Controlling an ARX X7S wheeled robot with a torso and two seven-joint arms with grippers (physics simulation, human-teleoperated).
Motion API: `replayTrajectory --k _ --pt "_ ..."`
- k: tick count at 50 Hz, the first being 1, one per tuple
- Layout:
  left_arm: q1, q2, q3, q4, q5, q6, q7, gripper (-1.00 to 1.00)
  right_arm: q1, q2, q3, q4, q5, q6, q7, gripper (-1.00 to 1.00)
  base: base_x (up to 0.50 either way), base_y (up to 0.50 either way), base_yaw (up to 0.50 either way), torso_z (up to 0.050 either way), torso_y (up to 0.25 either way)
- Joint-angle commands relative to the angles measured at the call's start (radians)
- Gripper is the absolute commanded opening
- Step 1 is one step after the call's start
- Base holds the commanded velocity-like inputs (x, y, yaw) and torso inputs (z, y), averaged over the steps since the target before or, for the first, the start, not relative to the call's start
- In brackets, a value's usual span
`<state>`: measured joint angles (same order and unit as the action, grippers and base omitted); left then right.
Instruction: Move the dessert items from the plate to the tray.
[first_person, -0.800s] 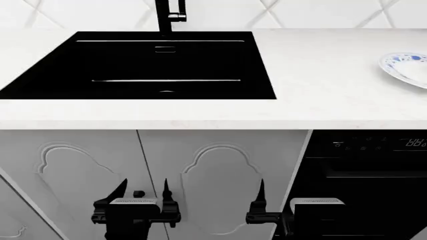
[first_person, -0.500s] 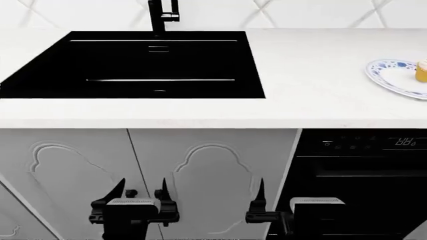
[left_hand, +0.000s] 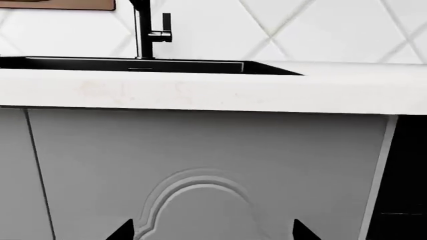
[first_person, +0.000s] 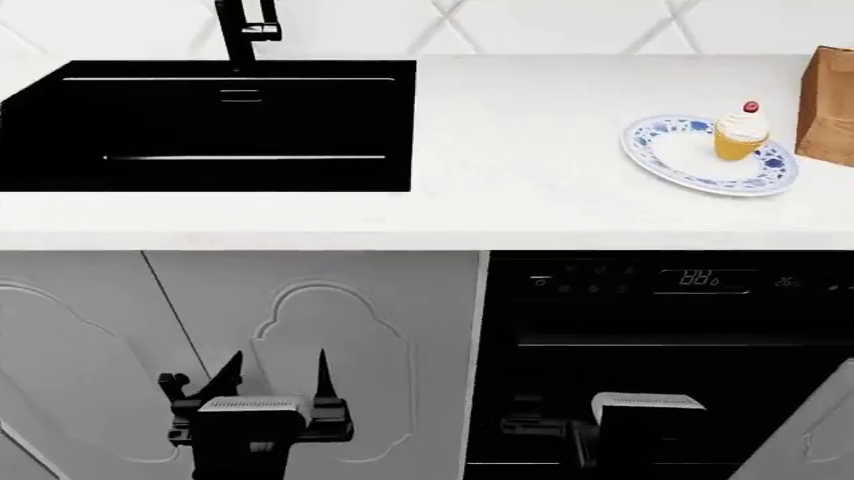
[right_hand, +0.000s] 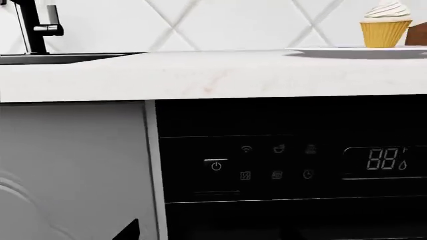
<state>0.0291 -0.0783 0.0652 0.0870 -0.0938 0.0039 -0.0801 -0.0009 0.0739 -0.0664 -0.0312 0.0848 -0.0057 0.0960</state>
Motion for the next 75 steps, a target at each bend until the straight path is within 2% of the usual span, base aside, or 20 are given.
replayTrajectory --k 1,12,22,25,26,27,30,31,34,47,59,66,75 --pt "0.032 -0.023 0.009 0.038 -0.040 -0.002 -0.002 1.00 -0.039 0.016 -0.018 -0.046 0.002 -0.020 0.026 1.00 0.00 -0.50 0.00 0.000 0.000" --pt "0.045 -0.036 0.067 0.000 -0.022 0.033 0.012 1.00 -0.069 0.025 -0.036 -0.068 -0.016 -0.045 0.062 1.00 0.00 -0.50 0.00 0.002 0.000" --pt "0.073 -0.048 0.080 0.044 -0.033 0.044 0.004 1.00 -0.099 0.038 -0.047 -0.113 -0.025 -0.071 0.090 1.00 0.00 -0.50 0.00 0.049 0.000" --pt "0.078 -0.051 0.084 0.051 -0.030 0.048 -0.002 1.00 -0.073 0.148 0.059 -0.563 0.126 0.379 0.100 1.00 0.00 -0.50 0.00 0.050 0.000" --pt "0.079 -0.051 0.084 0.050 -0.031 0.049 -0.004 1.00 -0.052 0.164 0.083 -0.648 0.157 0.503 0.105 1.00 0.00 -0.50 0.00 0.050 0.000" --pt "0.082 -0.072 0.072 0.159 -0.051 -0.054 -0.014 1.00 -0.037 0.175 0.100 -0.679 0.179 0.552 0.109 1.00 0.00 -0.50 0.00 0.050 0.000" --pt "0.022 -0.156 -0.006 0.597 -0.191 -0.504 -0.082 1.00 -0.005 0.196 0.131 -0.729 0.216 0.631 0.115 1.00 0.00 -0.50 0.00 0.050 0.000" --pt "0.000 -0.166 -0.025 0.662 -0.226 -0.615 -0.097 1.00 0.001 0.200 0.137 -0.740 0.221 0.643 0.117 1.00 0.00 -0.50 0.00 0.050 0.000" --pt "-0.035 -0.170 -0.077 0.754 -0.300 -0.729 -0.122 1.00 -0.001 0.205 0.155 -0.765 0.230 0.651 0.124 1.00 0.00 -0.50 0.00 0.050 0.000" --pt "0.007 -0.176 -0.106 0.814 -0.313 -0.677 -0.123 1.00 -0.034 0.216 0.161 -0.803 0.212 0.639 0.149 1.00 0.00 -0.50 0.00 0.050 0.000" --pt "0.021 -0.181 -0.115 0.795 -0.319 -0.644 -0.119 1.00 -0.036 0.223 0.161 -0.800 0.213 0.642 0.159 1.00 0.00 -0.50 0.00 0.050 0.000" --pt "-0.012 -0.197 -0.141 0.791 -0.357 -0.684 -0.121 1.00 -0.033 0.234 0.156 -0.804 0.214 0.653 0.161 1.00 0.00 -0.50 0.00 0.050 0.000" --pt "-0.066 -0.219 -0.182 0.806 -0.424 -0.762 -0.136 1.00 0.021 0.260 0.165 -0.828 0.258 0.753 0.162 1.00 0.00 -0.50 0.00 0.050 0.000"
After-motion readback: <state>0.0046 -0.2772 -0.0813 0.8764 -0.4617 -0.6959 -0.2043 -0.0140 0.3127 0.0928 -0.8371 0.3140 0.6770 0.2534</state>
